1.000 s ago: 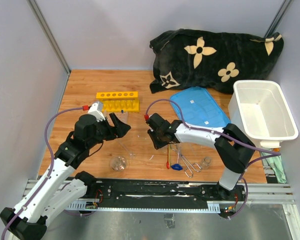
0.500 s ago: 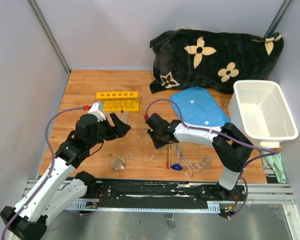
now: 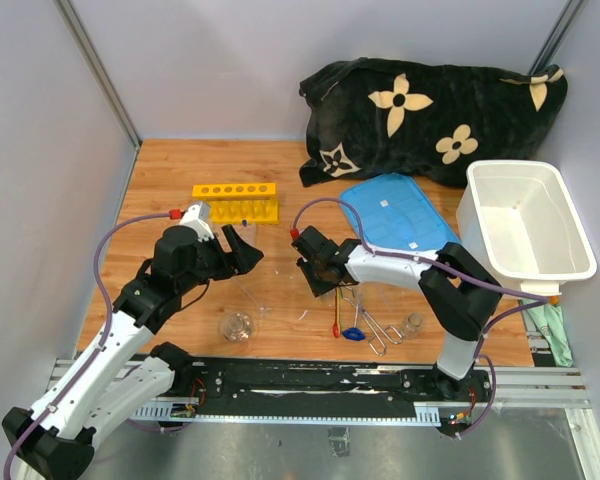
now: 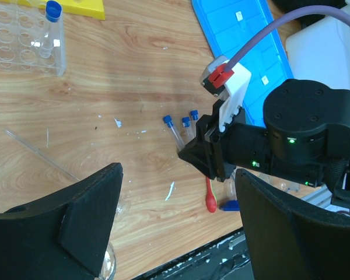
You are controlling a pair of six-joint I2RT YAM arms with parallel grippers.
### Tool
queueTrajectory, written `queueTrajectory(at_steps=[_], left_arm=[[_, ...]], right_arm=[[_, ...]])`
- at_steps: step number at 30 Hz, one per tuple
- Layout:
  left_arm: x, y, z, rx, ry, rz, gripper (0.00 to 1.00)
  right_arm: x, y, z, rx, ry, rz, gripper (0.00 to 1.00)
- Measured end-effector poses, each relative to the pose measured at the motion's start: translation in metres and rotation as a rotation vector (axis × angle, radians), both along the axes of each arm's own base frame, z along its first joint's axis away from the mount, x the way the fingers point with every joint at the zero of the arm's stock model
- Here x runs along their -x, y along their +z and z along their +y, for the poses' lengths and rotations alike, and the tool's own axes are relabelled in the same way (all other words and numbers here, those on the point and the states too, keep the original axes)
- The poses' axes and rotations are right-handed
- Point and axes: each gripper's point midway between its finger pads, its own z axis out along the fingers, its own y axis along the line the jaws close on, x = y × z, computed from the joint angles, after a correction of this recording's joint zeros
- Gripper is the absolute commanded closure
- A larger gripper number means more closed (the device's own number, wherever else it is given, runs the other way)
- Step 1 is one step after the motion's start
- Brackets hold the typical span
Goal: Organize the chemistry lab equipment
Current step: Pick up the test tube at the center of the board.
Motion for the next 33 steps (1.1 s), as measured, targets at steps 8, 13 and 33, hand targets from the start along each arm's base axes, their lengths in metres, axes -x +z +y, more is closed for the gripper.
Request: queueTrajectory(at_steps=[8,13,33], left_arm=[[-0.001,-0.002,0.000,-0.004,0.000,0.007,0.18],[-0.002,-0.005,-0.001,-0.010,-0.001,0.018,0.22],[-0.013,0.028,-0.023,-0.060,-0.135,0.037,0.22]], right_arm=[[-0.002,-0.006,0.004,0.000,0.012,0.001,0.95],[-0.001,-0.004,0.010,-0.032,0.033,0.005,0.99],[0.059,0.134,0.029,-0.339,0.310,-0.412,0.99]])
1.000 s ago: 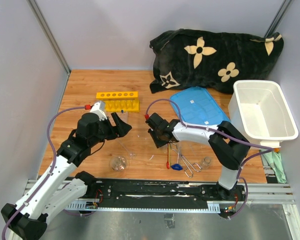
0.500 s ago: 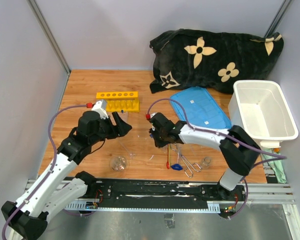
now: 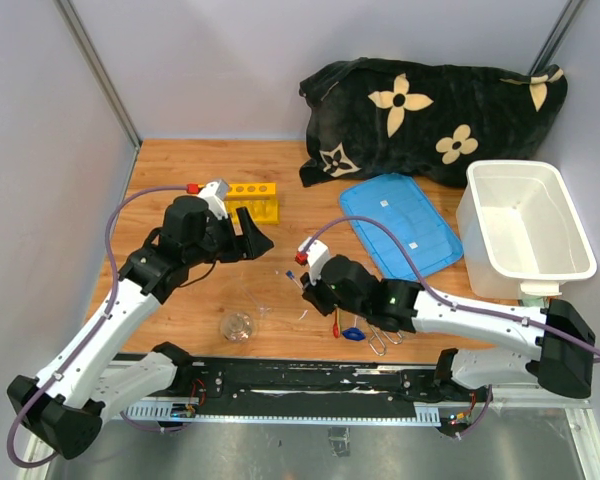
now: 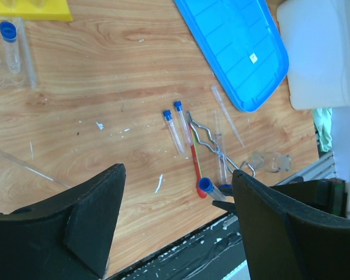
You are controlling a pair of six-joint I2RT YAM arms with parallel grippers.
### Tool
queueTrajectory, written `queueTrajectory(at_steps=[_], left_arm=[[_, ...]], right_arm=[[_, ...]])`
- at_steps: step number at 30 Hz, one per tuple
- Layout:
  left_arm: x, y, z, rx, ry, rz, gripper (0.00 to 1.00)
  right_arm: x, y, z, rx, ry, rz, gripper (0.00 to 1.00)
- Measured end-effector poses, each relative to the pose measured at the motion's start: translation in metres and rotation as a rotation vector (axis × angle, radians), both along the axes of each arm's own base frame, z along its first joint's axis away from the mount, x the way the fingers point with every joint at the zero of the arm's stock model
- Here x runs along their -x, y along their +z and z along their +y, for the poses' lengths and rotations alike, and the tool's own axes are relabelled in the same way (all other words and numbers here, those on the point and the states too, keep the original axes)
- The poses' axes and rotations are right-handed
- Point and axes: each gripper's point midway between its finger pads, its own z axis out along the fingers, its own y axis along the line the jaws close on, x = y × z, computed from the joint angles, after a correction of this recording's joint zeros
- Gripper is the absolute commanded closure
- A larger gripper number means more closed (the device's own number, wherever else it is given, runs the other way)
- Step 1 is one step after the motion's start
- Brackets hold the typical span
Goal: Organize the chemistry lab equipment
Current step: Pick up the test tube at the center of the board.
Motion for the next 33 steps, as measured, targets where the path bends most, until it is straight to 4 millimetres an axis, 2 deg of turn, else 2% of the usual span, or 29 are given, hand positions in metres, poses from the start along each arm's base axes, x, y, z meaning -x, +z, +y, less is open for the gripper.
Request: queueTrajectory(at_steps=[5,8,13,23,27,33], left_arm=[[0.000,0.008,-0.010,0.020,-0.043,0.027,0.25],[0.001,0.009,-0.021,0.040,-0.098,0.056,0.29],[0.016,-0.005,-0.035,0.075,-0.202,0.138,0.31],[0.050,-0.038,-0.046,0.130,-0.335,0.263,0.31],[0.052,-0.042,-0.051,0.165,-0.359,0.270,0.32],[0.042,-0.040,-0.060,0.193,-0.374,0.255,0.34]], right_arm=[[0.010,-0.023,-0.021,0.031,-0.029,-0.048,0.99],[0.010,-0.027,-0.028,0.038,-0.053,-0.080,0.99],[0.004,-0.017,-0.026,0.014,-0.082,-0.138,0.99],[-0.006,0.001,-0.018,-0.023,-0.081,-0.221,0.99],[-0.002,0.004,-0.014,-0.036,-0.067,-0.225,0.99],[0.004,0.007,-0.009,-0.046,-0.049,-0.228,0.99]])
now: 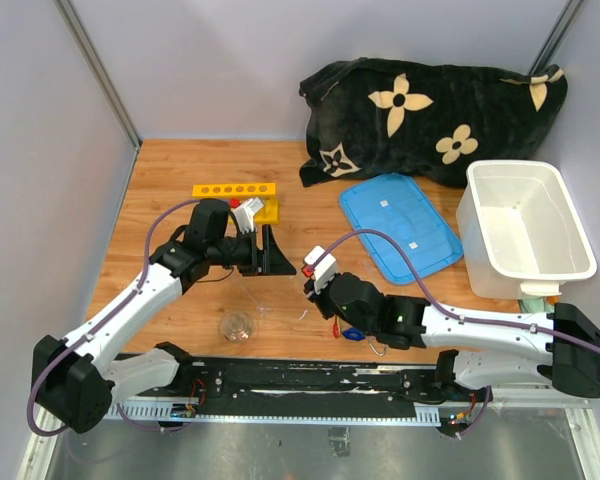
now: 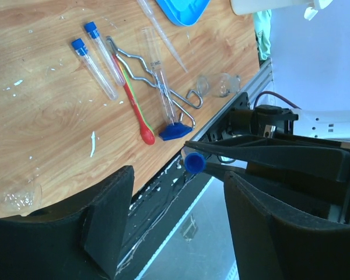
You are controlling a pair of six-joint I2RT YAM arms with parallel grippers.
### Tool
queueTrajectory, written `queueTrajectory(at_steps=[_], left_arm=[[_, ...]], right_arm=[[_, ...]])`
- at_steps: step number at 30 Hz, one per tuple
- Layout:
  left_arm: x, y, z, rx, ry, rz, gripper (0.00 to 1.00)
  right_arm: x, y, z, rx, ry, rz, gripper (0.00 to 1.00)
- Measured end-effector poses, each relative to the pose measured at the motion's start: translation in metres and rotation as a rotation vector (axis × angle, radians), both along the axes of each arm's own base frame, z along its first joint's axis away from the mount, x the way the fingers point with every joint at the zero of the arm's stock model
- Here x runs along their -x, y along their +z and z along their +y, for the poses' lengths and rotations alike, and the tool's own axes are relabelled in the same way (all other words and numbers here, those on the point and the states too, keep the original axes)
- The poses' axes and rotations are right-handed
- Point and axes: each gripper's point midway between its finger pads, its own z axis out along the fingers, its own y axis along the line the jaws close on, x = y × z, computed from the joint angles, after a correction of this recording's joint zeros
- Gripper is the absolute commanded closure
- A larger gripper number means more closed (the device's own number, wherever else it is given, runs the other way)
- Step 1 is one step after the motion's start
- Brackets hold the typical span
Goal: Organize the chemistry lab equipment
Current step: Pick up the test tube at the center of the board.
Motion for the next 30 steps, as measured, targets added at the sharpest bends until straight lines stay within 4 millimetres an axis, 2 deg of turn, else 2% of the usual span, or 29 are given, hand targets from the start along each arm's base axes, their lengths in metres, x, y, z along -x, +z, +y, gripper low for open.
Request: queueTrajectory(at_steps=[8,14,23,30], left_arm=[[-0.005,-0.010,-0.003,-0.014,-0.004,0.026,0.37],[-0.009,-0.004,-0.005,-0.009,-0.003,0.012,0.38],[-0.012,-0.002,-0.007,-0.007,-0.008,0.003,0.55],[-0.012,-0.002,-0.007,-0.008,-0.014,0.004,0.56]], right_arm=[[-0.001,0.005,0.003,-0.010,0.000,-0.005,0.99],[-0.002,0.004,0.006,-0.005,0.002,-0.003,0.99],[-0.002,0.002,0.007,0.000,0.002,-0.002,0.99],[-0.003,0.001,0.009,0.005,0.002,0.000,0.99]])
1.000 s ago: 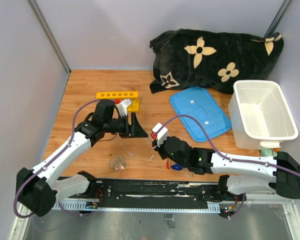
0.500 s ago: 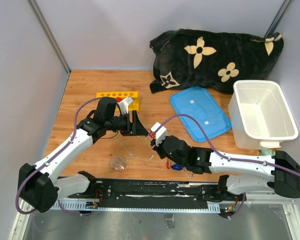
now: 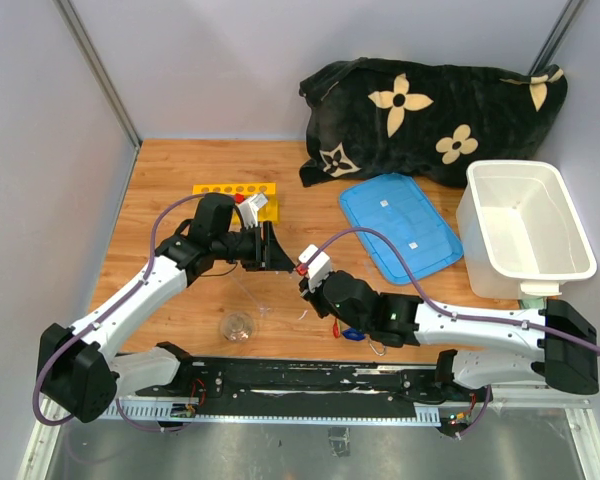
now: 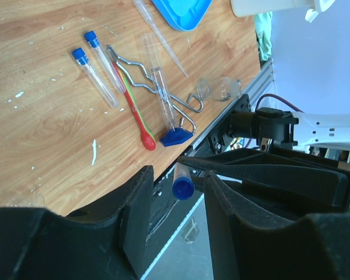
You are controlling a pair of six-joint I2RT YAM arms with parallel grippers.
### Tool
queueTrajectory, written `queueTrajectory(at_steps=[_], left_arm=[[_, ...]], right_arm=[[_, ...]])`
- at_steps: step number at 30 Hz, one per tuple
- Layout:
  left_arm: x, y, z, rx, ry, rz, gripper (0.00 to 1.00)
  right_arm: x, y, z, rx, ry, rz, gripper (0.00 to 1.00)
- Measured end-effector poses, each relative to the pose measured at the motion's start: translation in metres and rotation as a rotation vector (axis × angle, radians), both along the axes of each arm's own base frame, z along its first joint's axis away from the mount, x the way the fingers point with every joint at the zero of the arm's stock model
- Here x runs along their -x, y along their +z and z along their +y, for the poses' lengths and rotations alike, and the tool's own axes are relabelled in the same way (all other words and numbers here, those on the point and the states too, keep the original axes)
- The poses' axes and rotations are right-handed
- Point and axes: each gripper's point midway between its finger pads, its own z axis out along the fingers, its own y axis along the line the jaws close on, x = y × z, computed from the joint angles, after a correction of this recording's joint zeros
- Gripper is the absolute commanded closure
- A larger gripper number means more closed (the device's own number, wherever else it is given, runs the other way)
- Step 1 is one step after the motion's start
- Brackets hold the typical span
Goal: Organize the chemistry lab equipment
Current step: Pick up the test tube at the center of the board.
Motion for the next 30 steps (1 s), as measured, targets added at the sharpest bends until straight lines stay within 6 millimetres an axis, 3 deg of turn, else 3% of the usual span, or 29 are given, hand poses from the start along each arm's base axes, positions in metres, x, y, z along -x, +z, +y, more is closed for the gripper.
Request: queueTrajectory(at_steps=[15,18,21,26,28,30], left_arm=[[0.0000,0.0001,-0.0001,-0.001,-0.008,-0.010,0.78],[0.0001,-0.0005,0.0002,-0.004,-0.009,-0.011,0.84],[0.0002,-0.0016,0.0009,-0.009,-0.009,-0.012,0.98],[0.0009,-0.0038,0.0022,-0.019,-0.006,-0.006,1.00],[0.0009,-0.0043,0.0026,-0.022,-0.006,-0.007,1.00],[0.0007,-0.0051,0.0034,-0.029,-0.005,-0.009,1.00]], right_arm=[[-0.0011,-0.0003,0.0035,0.004,0.000,0.001,0.99],[-0.0012,-0.0015,0.0038,0.007,0.000,0.003,0.99],[-0.0011,-0.0021,0.0038,0.009,0.001,0.004,0.99],[-0.0007,-0.0038,0.0044,0.013,0.003,0.006,0.99],[-0.0006,-0.0041,0.0045,0.014,0.004,0.007,0.96],[-0.0003,-0.0043,0.0047,0.014,0.006,0.008,0.82]])
